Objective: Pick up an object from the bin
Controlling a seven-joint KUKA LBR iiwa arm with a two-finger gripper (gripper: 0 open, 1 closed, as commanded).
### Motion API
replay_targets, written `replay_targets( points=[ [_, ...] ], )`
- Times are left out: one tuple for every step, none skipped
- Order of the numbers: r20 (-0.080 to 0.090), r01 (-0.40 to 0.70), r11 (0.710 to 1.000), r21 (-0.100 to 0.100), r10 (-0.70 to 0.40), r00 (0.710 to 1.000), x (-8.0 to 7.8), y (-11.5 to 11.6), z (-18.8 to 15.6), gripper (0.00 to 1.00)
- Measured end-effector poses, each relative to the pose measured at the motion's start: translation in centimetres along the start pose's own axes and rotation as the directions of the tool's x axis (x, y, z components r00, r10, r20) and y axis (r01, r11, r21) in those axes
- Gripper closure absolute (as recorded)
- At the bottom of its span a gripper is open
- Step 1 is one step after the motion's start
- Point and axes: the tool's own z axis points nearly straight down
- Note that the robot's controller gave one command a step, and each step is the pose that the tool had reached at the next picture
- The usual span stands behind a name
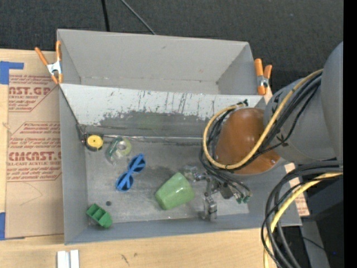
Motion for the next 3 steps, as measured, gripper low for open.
replay_targets(
  points=[
    [-0.005,0.121,0.993,-0.003,-0.121,0.993,-1.9,4.8,-0.3,0.0],
    [-0.011,0.117,0.993,-0.004,-0.117,0.993,-1.7,4.6,-0.2,1.0],
    [-0.003,-0.016,1.0,0.001,0.016,1.0,-1.3,-0.3,-18.9,1.0]
  ],
)
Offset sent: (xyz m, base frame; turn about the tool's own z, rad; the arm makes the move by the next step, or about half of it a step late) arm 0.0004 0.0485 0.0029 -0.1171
